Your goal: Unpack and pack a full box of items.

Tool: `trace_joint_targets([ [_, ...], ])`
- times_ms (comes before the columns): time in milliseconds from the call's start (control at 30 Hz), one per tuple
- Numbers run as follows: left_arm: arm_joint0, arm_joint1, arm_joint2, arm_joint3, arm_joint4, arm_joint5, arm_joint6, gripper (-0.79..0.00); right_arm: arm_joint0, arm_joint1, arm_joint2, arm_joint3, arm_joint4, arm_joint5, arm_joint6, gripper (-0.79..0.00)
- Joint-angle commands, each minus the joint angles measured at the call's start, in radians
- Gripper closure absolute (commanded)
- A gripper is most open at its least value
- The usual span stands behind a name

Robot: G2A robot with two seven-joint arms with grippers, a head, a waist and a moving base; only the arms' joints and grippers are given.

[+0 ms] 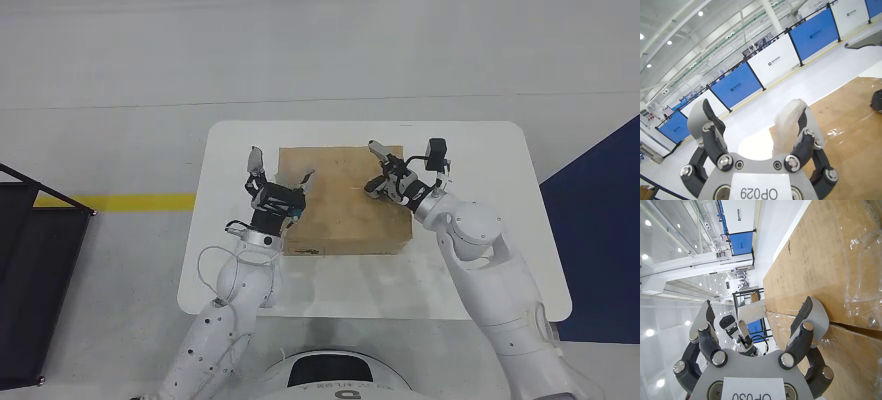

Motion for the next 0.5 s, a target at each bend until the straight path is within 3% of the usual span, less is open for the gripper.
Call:
trace_joint_targets([
  [0,-0.014,-0.005,0.027,0.015,0.013,0.001,-0.017,-0.785,0.000,0.000,0.000,0.000,0.000,0.000,0.000,-0.785],
  [467,-0.091,-0.033,0.122,0.177,0.006,0.020,-0.063,-0.785,0.000,0.000,0.000,0.000,0.000,0.000,0.000,-0.785],
])
